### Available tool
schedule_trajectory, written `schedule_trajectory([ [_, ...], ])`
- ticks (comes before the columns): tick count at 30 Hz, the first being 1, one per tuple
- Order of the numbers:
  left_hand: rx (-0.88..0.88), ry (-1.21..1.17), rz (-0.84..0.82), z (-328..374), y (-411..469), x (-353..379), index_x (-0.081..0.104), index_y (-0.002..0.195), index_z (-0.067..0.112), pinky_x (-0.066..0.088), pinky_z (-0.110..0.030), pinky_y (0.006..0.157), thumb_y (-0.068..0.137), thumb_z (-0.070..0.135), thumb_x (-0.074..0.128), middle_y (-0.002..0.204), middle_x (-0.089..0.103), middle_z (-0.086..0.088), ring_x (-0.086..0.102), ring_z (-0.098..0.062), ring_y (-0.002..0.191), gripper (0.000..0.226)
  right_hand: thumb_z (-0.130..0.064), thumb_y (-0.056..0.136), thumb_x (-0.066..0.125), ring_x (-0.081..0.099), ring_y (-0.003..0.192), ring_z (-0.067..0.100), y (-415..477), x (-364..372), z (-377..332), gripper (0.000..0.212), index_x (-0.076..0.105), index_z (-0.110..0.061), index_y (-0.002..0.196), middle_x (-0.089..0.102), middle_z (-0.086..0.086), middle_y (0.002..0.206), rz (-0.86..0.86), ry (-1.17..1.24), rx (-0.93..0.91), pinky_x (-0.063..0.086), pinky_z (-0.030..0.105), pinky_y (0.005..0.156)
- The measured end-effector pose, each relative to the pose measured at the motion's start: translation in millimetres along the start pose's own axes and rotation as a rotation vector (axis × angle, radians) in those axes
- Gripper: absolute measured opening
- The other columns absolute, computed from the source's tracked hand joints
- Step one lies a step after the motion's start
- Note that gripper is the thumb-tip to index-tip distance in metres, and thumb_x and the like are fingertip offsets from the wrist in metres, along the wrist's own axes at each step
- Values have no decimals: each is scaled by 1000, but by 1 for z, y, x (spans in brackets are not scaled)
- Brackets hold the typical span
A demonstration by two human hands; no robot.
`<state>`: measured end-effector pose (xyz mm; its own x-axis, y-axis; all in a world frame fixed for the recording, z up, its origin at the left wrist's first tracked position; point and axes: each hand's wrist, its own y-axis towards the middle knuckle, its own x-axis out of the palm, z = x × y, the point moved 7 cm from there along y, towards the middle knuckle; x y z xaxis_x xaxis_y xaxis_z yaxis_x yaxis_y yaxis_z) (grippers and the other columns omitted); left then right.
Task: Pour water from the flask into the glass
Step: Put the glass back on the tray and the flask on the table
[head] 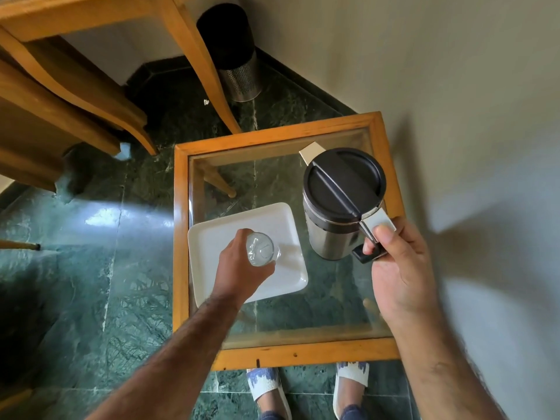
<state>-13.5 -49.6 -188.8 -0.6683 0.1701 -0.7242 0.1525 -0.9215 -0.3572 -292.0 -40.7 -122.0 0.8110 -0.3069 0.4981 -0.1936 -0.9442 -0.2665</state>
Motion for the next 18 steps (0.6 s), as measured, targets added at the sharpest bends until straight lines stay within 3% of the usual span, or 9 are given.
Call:
schedule_trajectory([
  [8,-30,14,3,1,-1,8,57,123,16,48,-29,84,69,20,96,121,72,-3,60,-18,99,67,-24,82,70,56,69,10,-11,-7,10,7,70,-27,76,68,-9,77,-22,12,-23,49,22,69],
  [18,-60,22,22,-6,-3,15,58,123,14,47,-27,80,68,16,97,120,72,-4,59,-18,97,67,-22,81,68,56,67,12,-21,-16,19,6,73,-25,77,65,-6,71,-39,-46,-28,50,23,70],
])
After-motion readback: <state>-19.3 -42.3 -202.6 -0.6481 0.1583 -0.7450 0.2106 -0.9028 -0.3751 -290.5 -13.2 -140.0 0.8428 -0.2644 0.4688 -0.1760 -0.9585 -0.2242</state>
